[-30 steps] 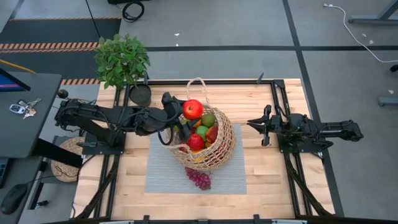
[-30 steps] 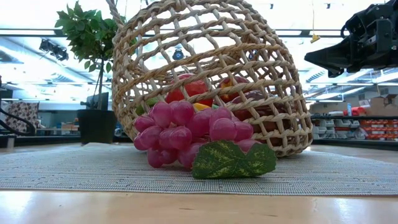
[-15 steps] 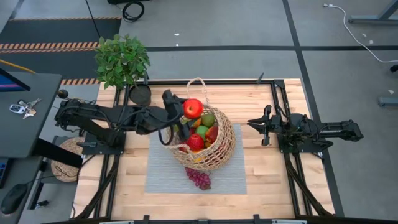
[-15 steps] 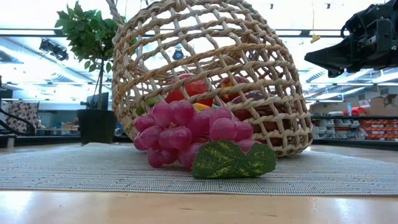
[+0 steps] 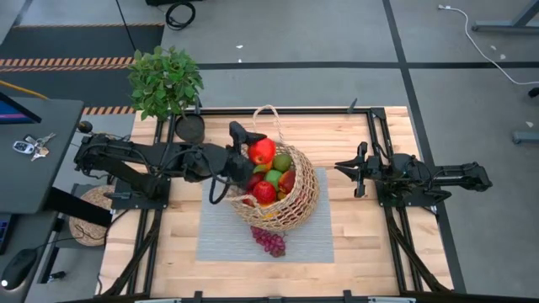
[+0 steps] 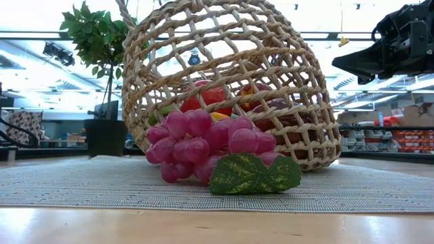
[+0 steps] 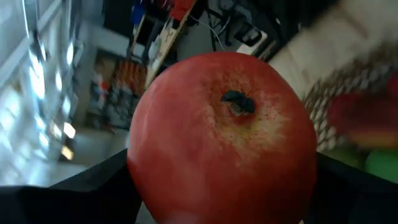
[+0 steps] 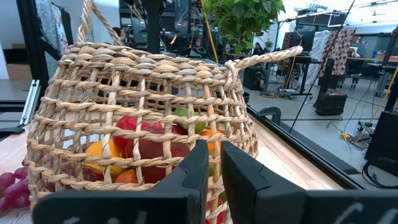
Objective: Build produce basket
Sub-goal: Put the red apple into the basket
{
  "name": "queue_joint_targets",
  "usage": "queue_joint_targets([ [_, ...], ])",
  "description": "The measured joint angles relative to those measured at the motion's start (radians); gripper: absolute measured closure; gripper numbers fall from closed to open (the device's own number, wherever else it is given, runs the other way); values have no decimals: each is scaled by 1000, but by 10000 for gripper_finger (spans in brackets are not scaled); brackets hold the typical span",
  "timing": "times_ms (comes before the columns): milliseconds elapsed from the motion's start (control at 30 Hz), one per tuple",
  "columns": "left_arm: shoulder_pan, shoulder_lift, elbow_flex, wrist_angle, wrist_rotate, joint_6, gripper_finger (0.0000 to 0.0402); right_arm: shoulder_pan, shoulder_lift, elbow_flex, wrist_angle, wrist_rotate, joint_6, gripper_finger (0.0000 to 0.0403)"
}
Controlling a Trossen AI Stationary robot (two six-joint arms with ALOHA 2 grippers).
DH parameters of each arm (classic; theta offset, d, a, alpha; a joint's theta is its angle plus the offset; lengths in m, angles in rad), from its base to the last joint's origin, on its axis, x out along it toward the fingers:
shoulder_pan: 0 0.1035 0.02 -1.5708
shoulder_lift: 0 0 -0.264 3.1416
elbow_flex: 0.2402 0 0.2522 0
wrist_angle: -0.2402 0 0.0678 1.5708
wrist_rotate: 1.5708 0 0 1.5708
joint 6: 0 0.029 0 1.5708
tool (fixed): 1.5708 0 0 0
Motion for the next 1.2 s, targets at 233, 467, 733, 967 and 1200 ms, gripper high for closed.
queue_joint_targets([
  [233, 0, 0, 0, 1, 0, 384, 67, 0, 0, 0, 0, 0, 0, 353],
  [467, 0, 0, 0, 3, 1, 762, 67, 0, 0, 0, 0, 0, 0, 353],
  [733, 0, 0, 0, 4, 1, 791, 67, 0, 0, 0, 0, 0, 0, 353],
  [967, -2, 0, 0, 6, 1, 975, 67, 0, 0, 0, 0, 0, 0, 353],
  [1200, -2, 0, 0, 5, 1, 1229, 67, 0, 0, 0, 0, 0, 0, 353],
])
